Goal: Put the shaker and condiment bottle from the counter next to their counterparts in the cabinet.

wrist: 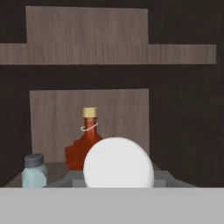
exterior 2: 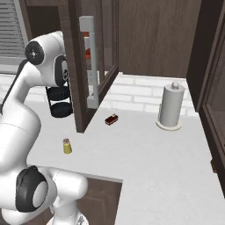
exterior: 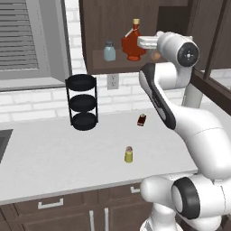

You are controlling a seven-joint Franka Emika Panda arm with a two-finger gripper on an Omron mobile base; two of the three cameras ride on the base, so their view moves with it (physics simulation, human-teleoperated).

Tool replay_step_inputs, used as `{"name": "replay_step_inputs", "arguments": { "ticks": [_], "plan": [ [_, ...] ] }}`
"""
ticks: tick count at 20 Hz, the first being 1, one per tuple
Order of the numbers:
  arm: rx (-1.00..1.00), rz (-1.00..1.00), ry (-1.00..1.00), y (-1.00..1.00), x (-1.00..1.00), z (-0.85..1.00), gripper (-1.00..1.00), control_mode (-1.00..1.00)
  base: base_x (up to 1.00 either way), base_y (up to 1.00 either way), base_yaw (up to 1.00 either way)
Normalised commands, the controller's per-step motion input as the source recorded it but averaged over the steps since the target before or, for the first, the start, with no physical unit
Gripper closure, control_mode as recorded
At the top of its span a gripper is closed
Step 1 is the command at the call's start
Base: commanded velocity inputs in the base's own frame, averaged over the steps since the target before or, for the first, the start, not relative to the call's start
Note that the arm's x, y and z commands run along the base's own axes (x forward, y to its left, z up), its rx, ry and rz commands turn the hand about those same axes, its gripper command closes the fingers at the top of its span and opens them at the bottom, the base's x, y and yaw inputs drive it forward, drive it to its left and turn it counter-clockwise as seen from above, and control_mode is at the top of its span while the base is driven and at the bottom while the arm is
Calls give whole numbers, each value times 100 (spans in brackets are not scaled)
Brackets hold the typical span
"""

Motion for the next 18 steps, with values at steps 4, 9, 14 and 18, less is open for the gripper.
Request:
{"name": "replay_step_inputs", "arguments": {
  "ticks": [4,9,14,18],
  "plan": [
    [0,0,7,0,20,0,100,-100,0,0,0],
    [0,0,1,-11,11,-5,100,-100,0,0,0],
    [0,1,0,-21,5,-24,100,-100,0,0,0],
    [0,0,0,-13,3,-19,100,-100,0,0,0]
  ]
}}
